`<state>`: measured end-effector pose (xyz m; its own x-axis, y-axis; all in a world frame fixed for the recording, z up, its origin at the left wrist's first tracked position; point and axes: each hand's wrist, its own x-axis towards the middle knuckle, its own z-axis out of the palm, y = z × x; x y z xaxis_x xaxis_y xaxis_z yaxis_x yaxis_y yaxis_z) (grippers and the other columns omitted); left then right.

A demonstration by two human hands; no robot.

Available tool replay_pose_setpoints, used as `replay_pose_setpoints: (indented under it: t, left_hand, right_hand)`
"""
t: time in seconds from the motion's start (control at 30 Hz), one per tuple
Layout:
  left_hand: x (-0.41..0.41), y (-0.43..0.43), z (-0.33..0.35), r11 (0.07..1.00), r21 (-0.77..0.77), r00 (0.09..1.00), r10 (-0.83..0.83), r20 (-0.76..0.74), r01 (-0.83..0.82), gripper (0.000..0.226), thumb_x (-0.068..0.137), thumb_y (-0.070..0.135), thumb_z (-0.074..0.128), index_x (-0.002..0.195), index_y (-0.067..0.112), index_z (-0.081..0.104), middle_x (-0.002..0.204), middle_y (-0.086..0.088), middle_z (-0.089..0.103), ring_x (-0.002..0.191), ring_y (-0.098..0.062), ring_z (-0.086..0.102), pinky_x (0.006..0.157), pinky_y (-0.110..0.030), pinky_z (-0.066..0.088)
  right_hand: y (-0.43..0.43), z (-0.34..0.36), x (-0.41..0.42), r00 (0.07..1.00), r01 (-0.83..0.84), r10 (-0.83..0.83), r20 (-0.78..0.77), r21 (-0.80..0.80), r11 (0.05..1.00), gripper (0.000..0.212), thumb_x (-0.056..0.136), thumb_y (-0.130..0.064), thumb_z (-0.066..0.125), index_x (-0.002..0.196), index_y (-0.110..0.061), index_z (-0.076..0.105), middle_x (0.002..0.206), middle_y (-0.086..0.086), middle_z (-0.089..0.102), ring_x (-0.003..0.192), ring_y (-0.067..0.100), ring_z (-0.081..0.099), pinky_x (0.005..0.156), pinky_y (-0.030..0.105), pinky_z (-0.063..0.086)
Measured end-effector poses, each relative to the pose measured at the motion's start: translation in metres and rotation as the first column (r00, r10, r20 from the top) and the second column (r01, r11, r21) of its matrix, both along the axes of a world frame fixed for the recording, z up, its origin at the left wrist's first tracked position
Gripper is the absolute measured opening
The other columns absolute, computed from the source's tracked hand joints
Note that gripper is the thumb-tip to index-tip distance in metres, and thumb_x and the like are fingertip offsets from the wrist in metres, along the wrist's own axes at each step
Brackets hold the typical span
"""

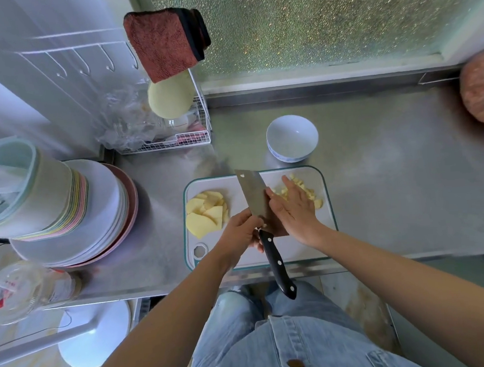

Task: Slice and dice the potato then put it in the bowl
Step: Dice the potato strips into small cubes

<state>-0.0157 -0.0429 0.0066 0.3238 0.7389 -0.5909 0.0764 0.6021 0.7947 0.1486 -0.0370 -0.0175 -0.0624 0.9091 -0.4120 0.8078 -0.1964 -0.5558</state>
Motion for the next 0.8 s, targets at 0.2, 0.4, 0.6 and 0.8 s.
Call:
replay_pose_setpoints:
  t: [0.2,0.4,0.6,0.8]
  left_hand:
    - [0.003,0.005,-0.002,0.989,-0.038,0.990,0.140,-0.032,-0.141,0.023,0.096,0.006,0.040,0.103,0.005,0.062,0.066,-0.011,0.061,0.050,-0.024,0.050,0.051,-0.031,0.046]
    - [0.008,0.008,-0.003,0.992,-0.021,0.992,0.121,-0.034,-0.121,0.031,0.099,0.011,0.033,0.108,0.001,0.060,0.080,-0.019,0.060,0.055,-0.024,0.051,0.053,-0.032,0.047]
    - [0.011,0.007,0.000,0.997,0.004,0.993,0.073,-0.093,-0.073,0.037,0.100,0.019,0.029,0.107,0.005,0.063,0.074,-0.014,0.061,0.064,-0.029,0.055,0.052,-0.032,0.047]
    - [0.009,0.008,0.002,0.990,-0.035,0.984,0.128,-0.122,-0.133,0.035,0.100,0.019,0.030,0.106,0.000,0.058,0.069,-0.017,0.060,0.055,-0.027,0.051,0.053,-0.032,0.047]
  right_hand:
    - [-0.009,0.008,0.006,0.984,0.026,0.012,-0.179,0.209,0.978,0.049,0.085,-0.055,0.044,0.120,-0.026,0.063,0.138,0.003,0.039,0.132,0.023,0.033,0.110,0.046,0.026]
    - [-0.004,0.018,-0.006,0.988,0.041,-0.004,-0.156,0.230,0.972,0.012,0.078,-0.034,0.074,0.082,-0.024,0.071,0.096,-0.007,0.046,0.103,0.019,0.047,0.094,0.041,0.037]
    - [0.006,0.019,-0.006,0.989,0.122,-0.112,-0.094,0.107,0.987,0.020,0.078,-0.032,0.071,0.069,-0.030,0.054,0.090,-0.003,0.052,0.093,0.017,0.050,0.083,0.034,0.039]
    - [0.007,0.014,0.024,0.965,0.262,-0.261,-0.027,0.167,0.951,0.005,0.084,-0.015,0.067,0.087,-0.015,0.071,0.082,-0.006,0.056,0.079,0.017,0.056,0.065,0.020,0.039]
